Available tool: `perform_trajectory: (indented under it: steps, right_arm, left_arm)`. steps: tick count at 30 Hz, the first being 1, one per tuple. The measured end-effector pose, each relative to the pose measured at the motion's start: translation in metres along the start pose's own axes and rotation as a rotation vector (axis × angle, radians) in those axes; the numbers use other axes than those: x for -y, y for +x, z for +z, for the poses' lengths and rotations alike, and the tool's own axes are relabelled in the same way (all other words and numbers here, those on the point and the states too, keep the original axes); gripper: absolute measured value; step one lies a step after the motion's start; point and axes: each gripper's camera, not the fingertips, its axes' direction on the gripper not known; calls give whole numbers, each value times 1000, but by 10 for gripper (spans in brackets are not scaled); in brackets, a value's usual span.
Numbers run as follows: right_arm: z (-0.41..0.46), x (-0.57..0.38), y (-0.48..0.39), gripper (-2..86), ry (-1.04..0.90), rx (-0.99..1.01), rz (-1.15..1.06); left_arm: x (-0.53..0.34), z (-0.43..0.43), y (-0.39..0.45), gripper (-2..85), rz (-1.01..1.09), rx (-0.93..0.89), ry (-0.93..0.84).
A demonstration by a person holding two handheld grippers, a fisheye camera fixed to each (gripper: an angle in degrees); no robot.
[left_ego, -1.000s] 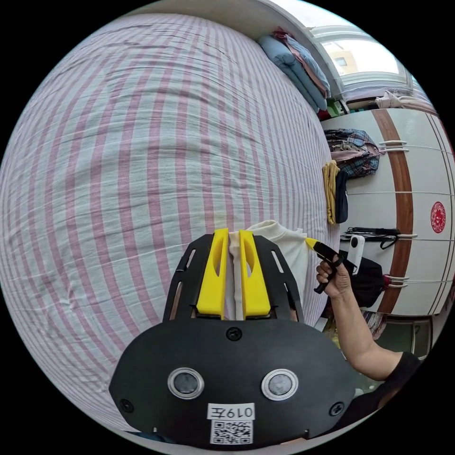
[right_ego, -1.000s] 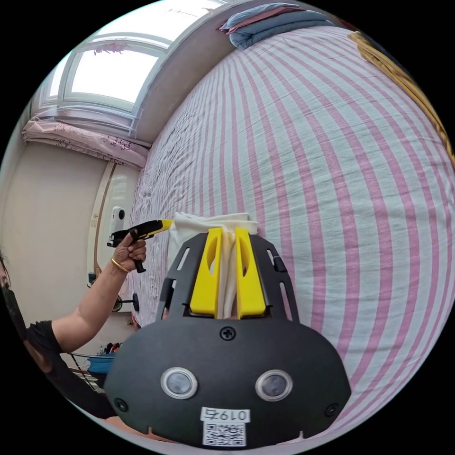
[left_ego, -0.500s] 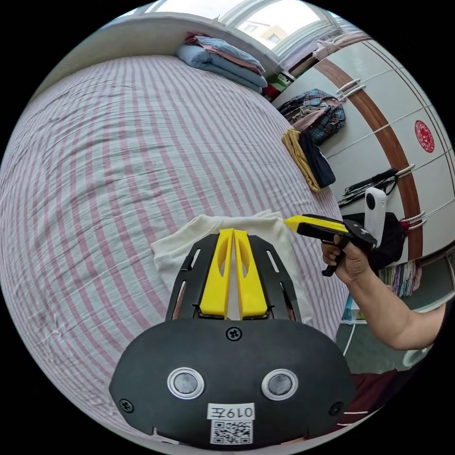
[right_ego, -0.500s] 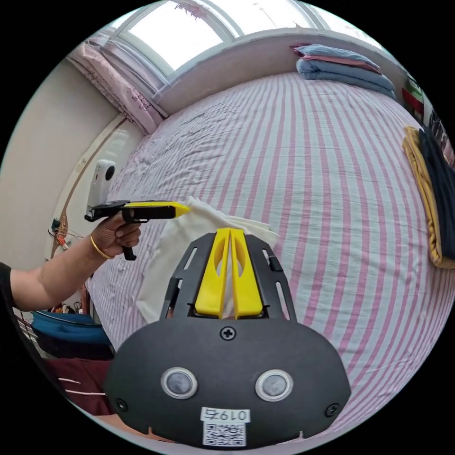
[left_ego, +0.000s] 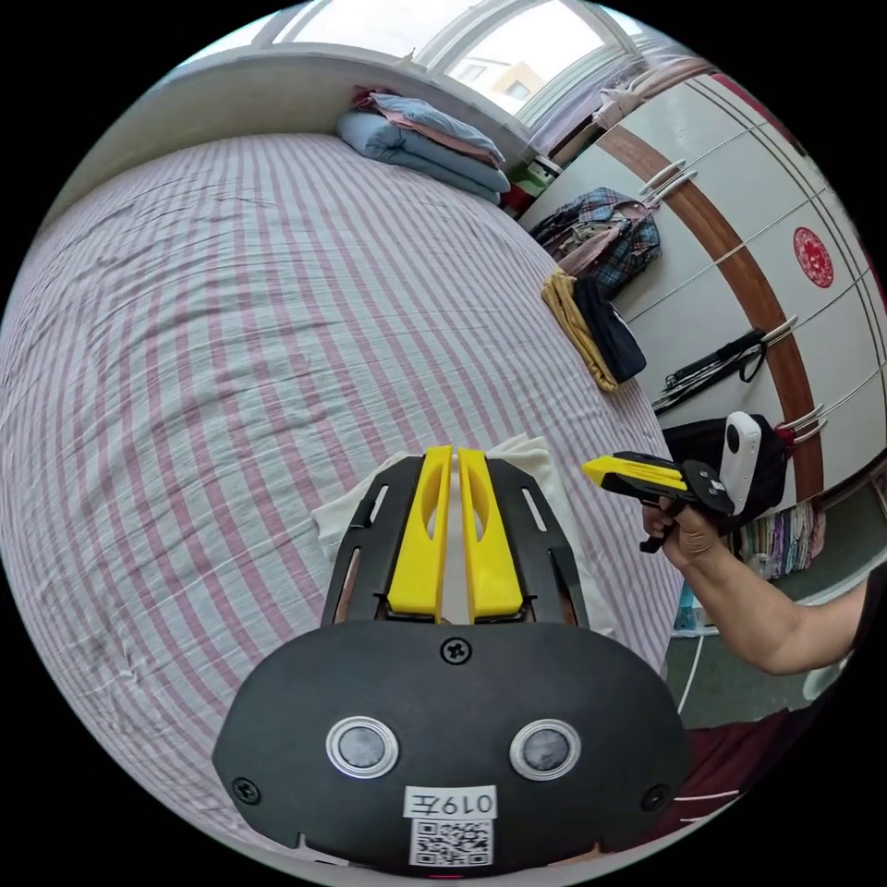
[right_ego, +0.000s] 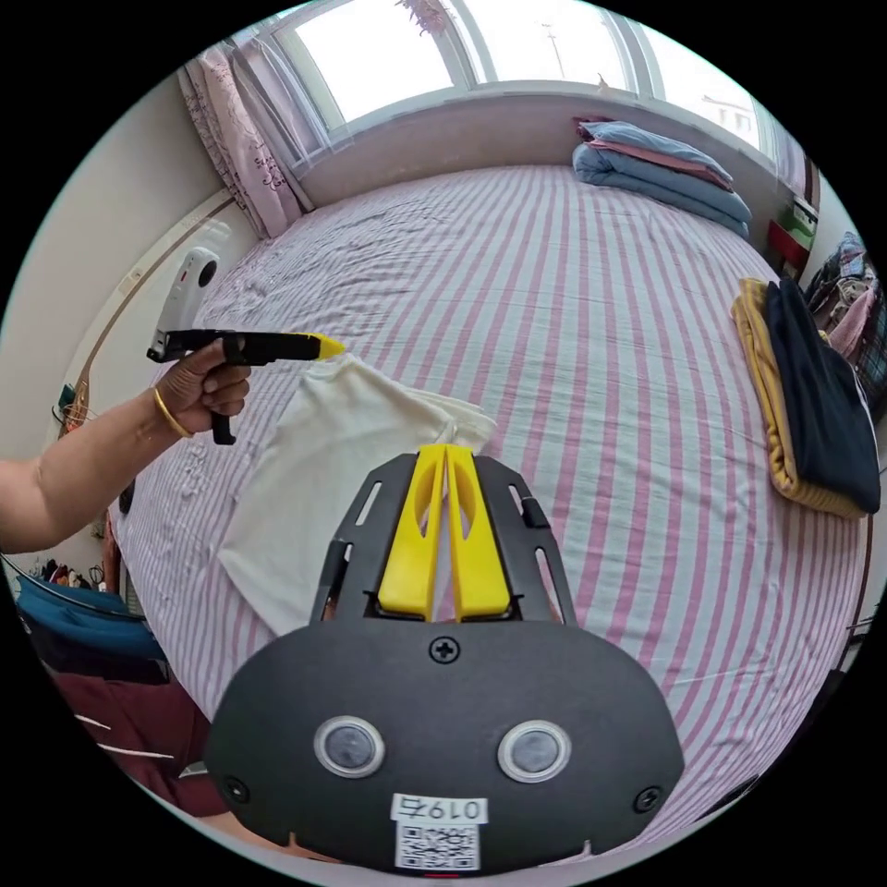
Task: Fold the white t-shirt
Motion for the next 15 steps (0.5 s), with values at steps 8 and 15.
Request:
perform_trajectory:
  steps: [8,15]
  right_arm:
    - [6,-73,-71,25,-69,15,-109]
    - [23,-135,-65,134,-143,-2,173]
  left_arm:
    - [-152,-35,43,14,20,83,5]
    - [-267,-21,41,35,-314,105,-39]
